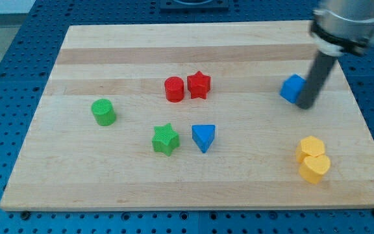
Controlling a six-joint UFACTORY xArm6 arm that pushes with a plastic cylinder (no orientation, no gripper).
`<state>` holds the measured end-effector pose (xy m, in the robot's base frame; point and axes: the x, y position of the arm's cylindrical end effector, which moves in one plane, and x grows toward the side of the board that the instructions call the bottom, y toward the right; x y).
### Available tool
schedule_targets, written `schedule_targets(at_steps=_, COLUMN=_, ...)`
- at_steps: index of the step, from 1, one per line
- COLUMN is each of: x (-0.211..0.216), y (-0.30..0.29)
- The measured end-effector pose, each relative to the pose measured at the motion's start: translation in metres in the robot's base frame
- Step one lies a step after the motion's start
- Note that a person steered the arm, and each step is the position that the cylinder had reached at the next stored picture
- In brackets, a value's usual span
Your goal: Slide the blue triangle closer to the blue cube
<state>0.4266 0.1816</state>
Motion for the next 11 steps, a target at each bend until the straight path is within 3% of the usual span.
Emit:
schedule_targets(at_steps=1, x=0.044, y=-0.032)
schedule_targets(at_steps=2, x=0.133, y=-0.057)
schedule_targets(at_steps=3, x=0.160, y=-0.132)
schedule_targets(at_steps=4, x=0.132, y=-0.180)
schedule_targets(at_steps=6, x=0.044, y=-0.128)
schedule_targets(at_steps=7, x=0.039, y=-0.128)
schedule_targets(at_steps=8, x=0.086, y=-0.128)
schedule_targets(at_steps=9, x=0.083, y=-0.187)
schedule_targets(at_steps=10, x=0.054, y=-0.221)
schedule_targets(at_steps=11, x=0.001, y=-0.159)
